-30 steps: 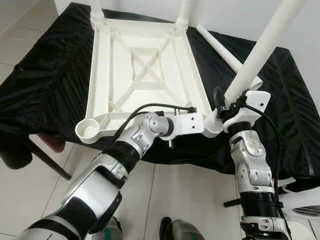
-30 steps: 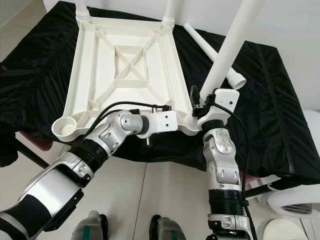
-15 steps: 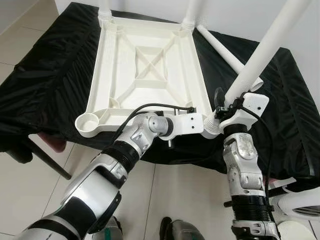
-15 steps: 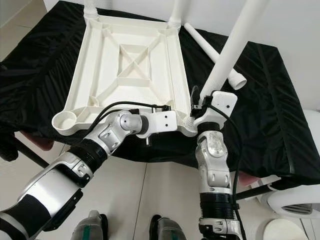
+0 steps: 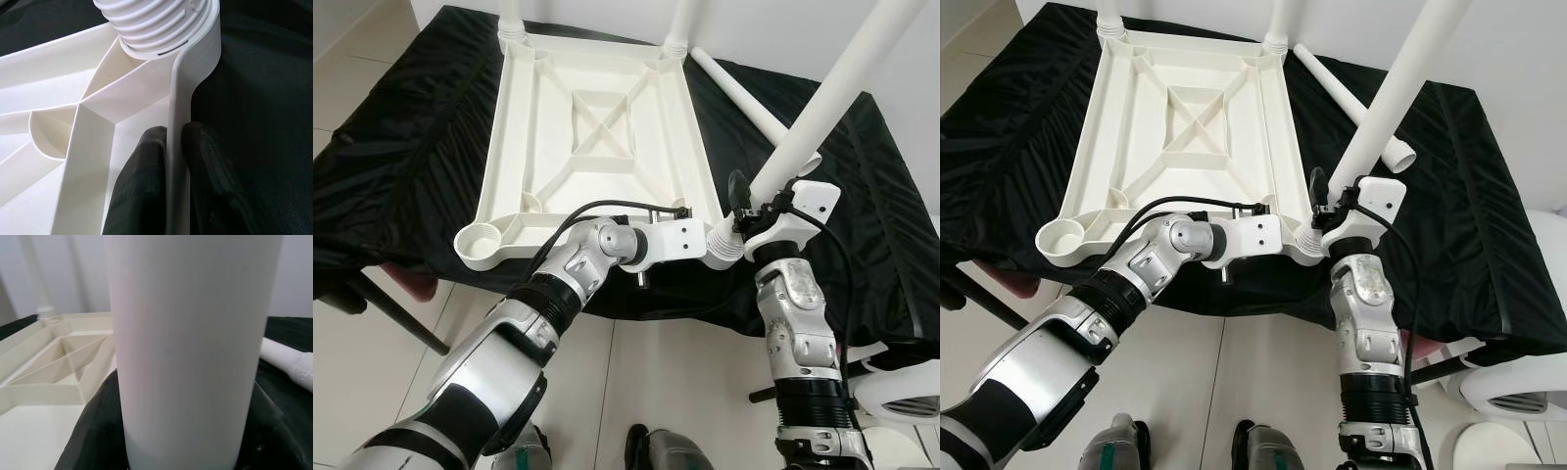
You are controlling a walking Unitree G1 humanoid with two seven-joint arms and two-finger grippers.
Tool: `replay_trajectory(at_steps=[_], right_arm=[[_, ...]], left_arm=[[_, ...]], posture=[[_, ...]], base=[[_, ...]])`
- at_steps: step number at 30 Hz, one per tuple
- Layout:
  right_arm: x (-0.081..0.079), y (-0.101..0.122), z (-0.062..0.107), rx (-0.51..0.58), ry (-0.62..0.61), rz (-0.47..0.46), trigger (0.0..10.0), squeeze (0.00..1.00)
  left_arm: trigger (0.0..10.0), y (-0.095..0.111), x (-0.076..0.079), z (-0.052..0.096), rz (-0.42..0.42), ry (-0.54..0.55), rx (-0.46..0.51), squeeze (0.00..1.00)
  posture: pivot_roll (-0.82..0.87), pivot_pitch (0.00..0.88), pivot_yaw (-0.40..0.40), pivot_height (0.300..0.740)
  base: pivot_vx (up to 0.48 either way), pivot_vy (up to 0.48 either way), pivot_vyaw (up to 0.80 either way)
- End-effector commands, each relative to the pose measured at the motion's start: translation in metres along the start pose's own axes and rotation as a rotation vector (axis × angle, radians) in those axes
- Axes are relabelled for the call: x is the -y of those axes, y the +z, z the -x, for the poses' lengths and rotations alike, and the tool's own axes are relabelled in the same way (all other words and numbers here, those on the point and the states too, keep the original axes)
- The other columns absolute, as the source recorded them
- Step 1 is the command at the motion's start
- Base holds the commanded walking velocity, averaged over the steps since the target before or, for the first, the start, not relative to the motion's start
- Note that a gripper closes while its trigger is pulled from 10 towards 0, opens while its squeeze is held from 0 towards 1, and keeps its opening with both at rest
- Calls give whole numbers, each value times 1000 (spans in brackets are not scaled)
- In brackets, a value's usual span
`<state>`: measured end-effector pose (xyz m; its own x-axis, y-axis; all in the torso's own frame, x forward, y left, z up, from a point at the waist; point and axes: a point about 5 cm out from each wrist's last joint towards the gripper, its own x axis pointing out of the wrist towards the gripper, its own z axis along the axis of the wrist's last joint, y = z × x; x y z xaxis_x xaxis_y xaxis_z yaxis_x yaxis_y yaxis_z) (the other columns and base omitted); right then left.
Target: Building children table
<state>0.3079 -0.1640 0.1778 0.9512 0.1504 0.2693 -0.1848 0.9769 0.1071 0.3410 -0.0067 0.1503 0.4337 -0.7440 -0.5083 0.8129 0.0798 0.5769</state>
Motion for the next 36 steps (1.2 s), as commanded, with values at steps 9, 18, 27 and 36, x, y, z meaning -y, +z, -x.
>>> replay_trajectory(at_steps=[9, 18, 27, 36], right_arm=[[-3, -15, 4, -77, 241, -88, 10000, 0], [0, -32, 16, -145, 245, -98, 10000, 0], [6, -35, 12, -202, 215, -51, 10000, 0], [6, -28, 1, -258, 247, 65, 10000, 0]], left_arm=[[10000, 2, -7, 0, 8, 50, -8, 0], [10000, 1, -6, 1, 9, 47, -13, 0], [10000, 1, -6, 1, 9, 45, -11, 0], [10000, 1, -5, 0, 9, 43, -11, 0]], posture=[[54, 105, -78, 740], [53, 110, -73, 740], [51, 108, -67, 740], [52, 109, -70, 740]], base=[[0, 0, 0], [0, 0, 0], [0, 0, 0], [0, 0, 0]])
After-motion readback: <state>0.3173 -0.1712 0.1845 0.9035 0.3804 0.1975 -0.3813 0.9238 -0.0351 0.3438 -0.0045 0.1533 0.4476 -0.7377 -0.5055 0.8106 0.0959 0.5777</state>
